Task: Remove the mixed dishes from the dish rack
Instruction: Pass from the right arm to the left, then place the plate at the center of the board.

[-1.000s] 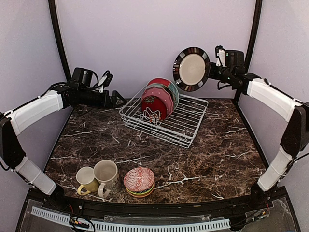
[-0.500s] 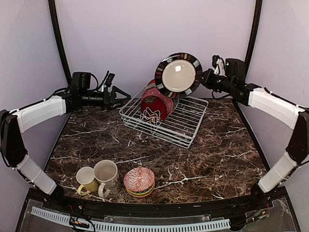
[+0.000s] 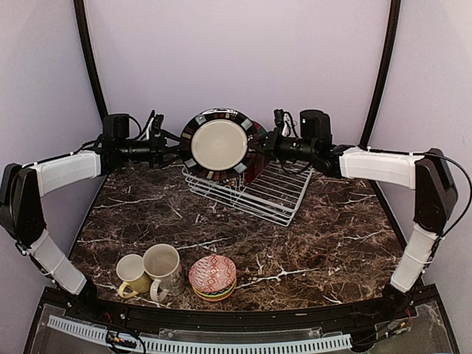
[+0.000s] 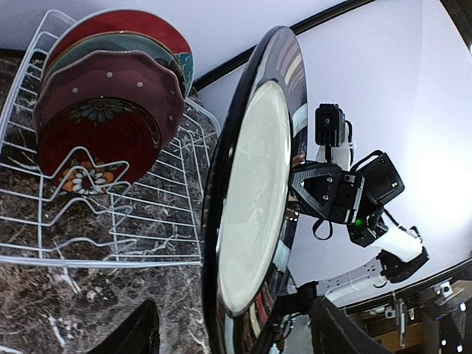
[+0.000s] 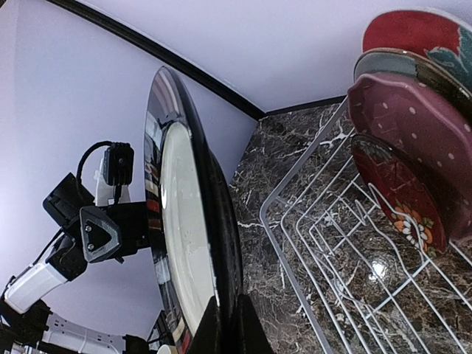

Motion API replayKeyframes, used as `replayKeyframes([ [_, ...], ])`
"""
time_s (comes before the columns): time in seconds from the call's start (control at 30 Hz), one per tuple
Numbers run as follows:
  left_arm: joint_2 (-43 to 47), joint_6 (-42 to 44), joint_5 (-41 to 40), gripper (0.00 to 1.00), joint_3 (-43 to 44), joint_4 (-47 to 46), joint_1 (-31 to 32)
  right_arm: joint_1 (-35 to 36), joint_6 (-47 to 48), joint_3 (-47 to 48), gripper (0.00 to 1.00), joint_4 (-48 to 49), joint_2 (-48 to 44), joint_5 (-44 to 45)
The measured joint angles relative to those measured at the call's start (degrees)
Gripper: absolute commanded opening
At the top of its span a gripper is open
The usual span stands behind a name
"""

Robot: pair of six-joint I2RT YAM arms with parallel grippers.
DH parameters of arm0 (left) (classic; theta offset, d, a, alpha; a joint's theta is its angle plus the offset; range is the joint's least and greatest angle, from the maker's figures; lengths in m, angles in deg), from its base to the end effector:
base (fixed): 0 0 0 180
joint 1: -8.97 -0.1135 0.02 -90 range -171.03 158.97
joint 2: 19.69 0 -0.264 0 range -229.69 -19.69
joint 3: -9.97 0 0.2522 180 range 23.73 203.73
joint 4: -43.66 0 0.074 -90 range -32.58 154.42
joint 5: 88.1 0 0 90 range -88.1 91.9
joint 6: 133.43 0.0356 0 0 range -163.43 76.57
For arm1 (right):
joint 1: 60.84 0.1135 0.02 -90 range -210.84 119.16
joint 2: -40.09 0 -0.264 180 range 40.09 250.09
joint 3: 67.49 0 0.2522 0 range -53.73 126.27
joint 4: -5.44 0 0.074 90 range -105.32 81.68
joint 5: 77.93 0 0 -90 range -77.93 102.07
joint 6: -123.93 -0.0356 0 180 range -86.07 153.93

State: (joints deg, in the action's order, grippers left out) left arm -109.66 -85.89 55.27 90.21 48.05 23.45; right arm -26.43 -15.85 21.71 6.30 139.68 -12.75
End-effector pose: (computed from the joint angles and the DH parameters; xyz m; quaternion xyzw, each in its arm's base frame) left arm 0.3422 -0.1179 0.3116 0.0976 0.7505 -0.5732 0.3141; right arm 0.3355 0.2479 0.3107 -0.0379 0.7574 0.5446 0.3581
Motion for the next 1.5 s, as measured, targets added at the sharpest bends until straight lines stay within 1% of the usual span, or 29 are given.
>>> replayKeyframes([
  [0.03,-0.13,-0.28,0.00,0.60,-0.17,-0.13,-0.37,0.24,-0.59,0.09,0.00,0.79,0.72,-0.50],
  [0.2,-0.17,-1.99,0.07,0.42,-1.03,-1.40,-1.20,1.01,-3.08,0.66,0.00,3.43,3.28,-2.21],
  [0.3,-0.20,-2.36,0.17,0.38,-1.09,-1.77,-1.20,1.18,-4.15,0.72,0.00,4.35,3.82,-2.80],
  [0.43,-0.13,-2.58,-0.09,0.31,-1.53,-2.10,-1.20,1.31,-5.31,0.72,0.00,5.97,4.09,-3.87],
  [0.5,0.15,-2.67,-0.39,0.23,-2.89,-2.40,-1.20,1.57,-5.64,0.72,0.00,6.86,4.20,-4.42],
  [0.53,0.44,-2.78,-0.50,0.14,-3.61,-2.45,-1.20,1.77,-5.66,0.72,0.00,6.91,4.26,-4.48],
  [0.6,1.77,-2.54,-0.81,0.03,-5.60,-2.58,-1.20,2.16,-5.64,0.72,0.00,6.84,4.92,-4.81],
  [0.73,5.44,-2.34,-4.00,0.01,-9.73,-0.35,-1.53,3.08,-5.51,1.18,0.00,8.07,7.26,-6.12],
  [0.77,6.38,-2.36,-4.35,0.01,-10.78,-0.04,-1.84,3.21,-5.60,1.20,0.06,8.13,7.72,-6.36],
  [0.8,7.52,-2.32,-4.92,0.01,-11.80,0.46,-1.99,3.43,-5.66,1.22,0.17,8.24,8.17,-6.67],
  [0.9,11.04,-2.32,-5.25,0.01,-15.13,1.79,-2.97,3.96,-6.05,1.33,0.53,9.25,8.52,-8.07],
  [0.97,14.73,-2.29,-5.55,0.01,-18.29,3.69,-5.11,3.91,-5.73,2.34,0.74,10.32,8.46,-8.72],
  [1.03,17.57,-2.29,-6.03,0.01,-20.72,5.46,-7.41,3.78,-4.42,4.09,0.90,10.03,8.44,-8.87],
  [1.07,19.37,-2.32,-6.29,0.01,-22.10,6.75,-9.01,3.63,-3.17,5.16,0.97,9.40,8.35,-8.68],
  [1.1,21.38,-2.25,-6.58,0.01,-23.41,8.48,-10.91,3.50,-1.92,5.92,0.98,8.83,8.04,-8.59],
  [1.23,27.96,-1.27,-8.02,0.01,-26.01,14.53,-16.41,2.71,2.93,6.38,0.99,4.96,5.25,-6.75],
  [1.33,32.70,-0.13,-9.25,0.01,-28.33,18.47,-19.41,1.86,6.49,5.84,0.99,1.77,2.21,-4.42],
  [1.5,35.82,-0.20,-9.64,0.01,-35.56,20.59,-24.98,0.74,12.39,3.58,0.99,-2.75,-4.20,0.46],
])
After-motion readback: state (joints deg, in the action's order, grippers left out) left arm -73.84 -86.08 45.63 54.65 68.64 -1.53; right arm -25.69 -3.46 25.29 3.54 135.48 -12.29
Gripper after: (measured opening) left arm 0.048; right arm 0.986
